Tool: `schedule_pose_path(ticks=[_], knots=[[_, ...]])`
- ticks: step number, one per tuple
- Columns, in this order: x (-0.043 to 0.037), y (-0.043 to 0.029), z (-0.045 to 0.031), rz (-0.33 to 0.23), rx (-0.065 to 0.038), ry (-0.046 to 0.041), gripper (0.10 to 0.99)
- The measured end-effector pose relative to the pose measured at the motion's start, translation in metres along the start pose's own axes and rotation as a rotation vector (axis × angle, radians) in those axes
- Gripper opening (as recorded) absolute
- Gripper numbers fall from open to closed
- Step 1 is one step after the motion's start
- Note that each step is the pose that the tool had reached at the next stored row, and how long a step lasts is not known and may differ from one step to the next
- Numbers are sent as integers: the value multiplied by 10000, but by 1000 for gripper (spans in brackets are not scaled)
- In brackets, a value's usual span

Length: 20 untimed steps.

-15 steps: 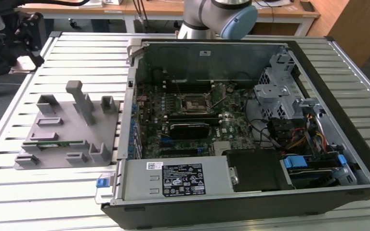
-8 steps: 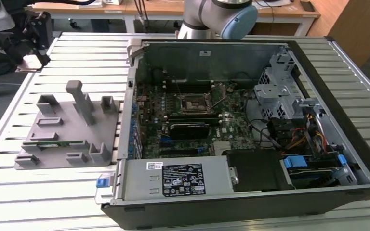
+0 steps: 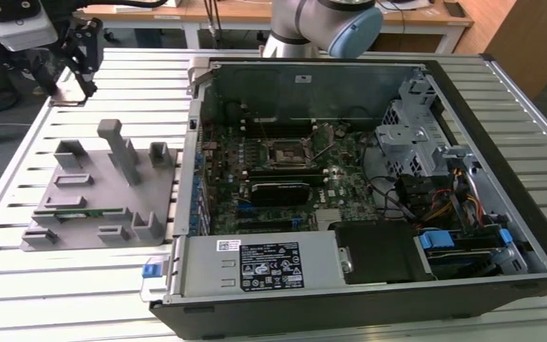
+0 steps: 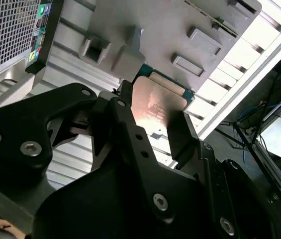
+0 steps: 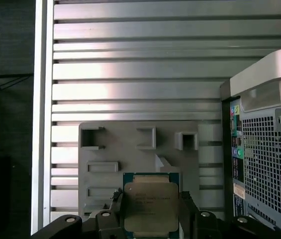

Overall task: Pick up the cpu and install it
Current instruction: 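Pick up the cpu and move it towards the insertion slot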

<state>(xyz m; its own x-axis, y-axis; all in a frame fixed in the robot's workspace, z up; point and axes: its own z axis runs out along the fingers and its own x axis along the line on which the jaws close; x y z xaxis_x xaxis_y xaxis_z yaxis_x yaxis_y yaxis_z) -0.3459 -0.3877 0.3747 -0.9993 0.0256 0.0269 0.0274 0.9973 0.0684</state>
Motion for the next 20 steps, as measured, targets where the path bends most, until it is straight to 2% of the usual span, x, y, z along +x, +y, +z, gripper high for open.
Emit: schedule_pose_path(ticks=[8,16,20], knots=[[-252,22,-6,4,3,82,525],[-263,63,-62,5,4,84,525],[-292,64,-64,4,-65,88,525]])
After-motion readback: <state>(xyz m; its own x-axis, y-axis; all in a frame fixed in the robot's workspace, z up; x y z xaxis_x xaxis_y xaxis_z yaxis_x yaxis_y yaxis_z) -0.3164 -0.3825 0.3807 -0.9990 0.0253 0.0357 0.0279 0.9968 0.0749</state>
